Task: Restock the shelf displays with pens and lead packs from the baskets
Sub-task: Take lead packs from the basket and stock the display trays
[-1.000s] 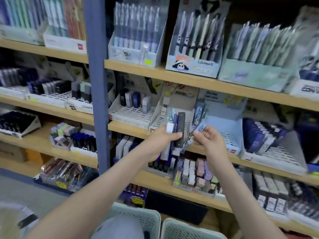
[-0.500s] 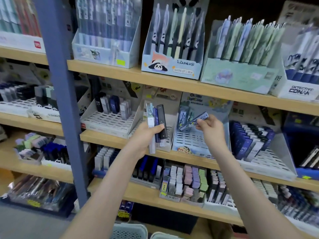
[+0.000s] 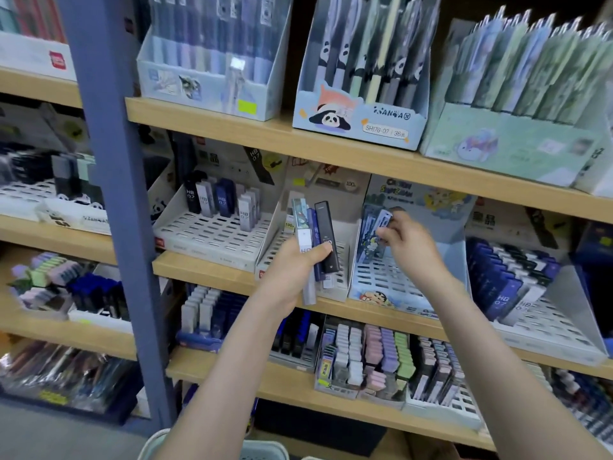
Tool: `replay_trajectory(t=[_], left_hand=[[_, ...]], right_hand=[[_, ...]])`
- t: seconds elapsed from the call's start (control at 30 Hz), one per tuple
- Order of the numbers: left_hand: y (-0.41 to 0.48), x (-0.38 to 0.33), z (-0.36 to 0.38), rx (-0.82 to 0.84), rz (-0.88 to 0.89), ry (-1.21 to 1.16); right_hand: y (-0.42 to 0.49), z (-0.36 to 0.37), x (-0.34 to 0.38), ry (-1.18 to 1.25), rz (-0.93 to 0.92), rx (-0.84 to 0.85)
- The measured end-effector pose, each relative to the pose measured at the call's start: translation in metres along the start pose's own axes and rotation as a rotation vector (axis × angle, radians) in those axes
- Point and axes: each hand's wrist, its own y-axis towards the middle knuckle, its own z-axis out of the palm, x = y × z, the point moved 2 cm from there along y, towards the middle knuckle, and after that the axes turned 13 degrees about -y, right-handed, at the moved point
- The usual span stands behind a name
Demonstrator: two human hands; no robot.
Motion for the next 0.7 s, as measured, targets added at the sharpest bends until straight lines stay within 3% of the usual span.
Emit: replay_trajectory(t=[0.33,0.57,0.7], left_hand=[[-0.002,0.004,0.001,-0.022,0.020,-0.034],[-0.003,0.008,0.004,-0.018,0.033,-0.028],[-0.004,0.009,0.003,-0.003,0.050,-0.017]], right_hand=[[-0.003,0.000,-0.003,0.097,-0.088,-0.041],[0.001,0.011,0.000,-0.170,-0.356,-0.133],[0.000,0.019,-0.009,-0.195,-0.294,-0.233]])
